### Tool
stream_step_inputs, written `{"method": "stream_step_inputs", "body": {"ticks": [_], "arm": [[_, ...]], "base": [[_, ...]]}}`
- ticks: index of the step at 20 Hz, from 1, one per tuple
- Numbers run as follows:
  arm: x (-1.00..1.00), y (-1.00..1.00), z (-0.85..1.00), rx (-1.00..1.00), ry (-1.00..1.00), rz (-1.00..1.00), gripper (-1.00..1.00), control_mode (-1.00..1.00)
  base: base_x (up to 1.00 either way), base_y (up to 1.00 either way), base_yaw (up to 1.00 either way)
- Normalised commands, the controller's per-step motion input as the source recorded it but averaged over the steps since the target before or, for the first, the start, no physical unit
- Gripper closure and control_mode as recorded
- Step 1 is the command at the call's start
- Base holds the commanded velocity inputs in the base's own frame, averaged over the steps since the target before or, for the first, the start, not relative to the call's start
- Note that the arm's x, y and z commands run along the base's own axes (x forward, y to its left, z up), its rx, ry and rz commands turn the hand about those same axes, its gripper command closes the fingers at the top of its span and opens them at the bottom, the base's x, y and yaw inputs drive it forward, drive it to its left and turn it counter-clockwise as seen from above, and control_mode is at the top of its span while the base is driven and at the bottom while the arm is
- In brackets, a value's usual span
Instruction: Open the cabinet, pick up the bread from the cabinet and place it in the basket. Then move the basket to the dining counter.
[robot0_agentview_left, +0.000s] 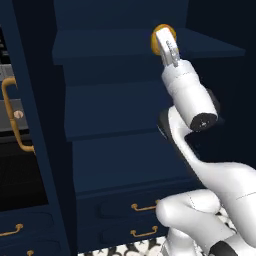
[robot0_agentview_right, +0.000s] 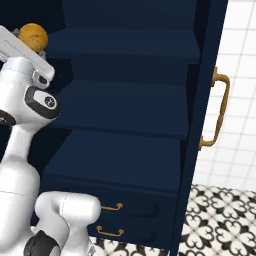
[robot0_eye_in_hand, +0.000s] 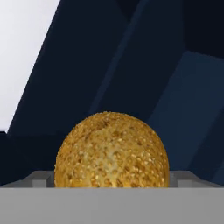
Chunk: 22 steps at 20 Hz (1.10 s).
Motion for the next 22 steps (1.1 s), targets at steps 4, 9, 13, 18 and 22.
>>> {"method": "stream_step_inputs", "body": {"ticks": [4,9,13,18,22], "arm": [[-0.87,-0.3,0.65,0.77,0.51,0.23,1.0,-1.0],[-0.49,-0.12,0.09,0.77,0.84,0.09,1.0,-1.0],[0.0,0.01,0.0,0.34,1.0,-0.02,1.0,-1.0],[0.0,0.01,-0.79,-0.1,0.76,-0.09,1.0,-1.0],[0.05,-0.11,-1.0,-0.01,0.07,-0.11,1.0,-1.0]], "base": [[0.0,0.0,0.0],[0.0,0.0,0.0],[0.0,0.0,0.0],[0.0,0.0,0.0],[0.0,0.0,0.0]]}}
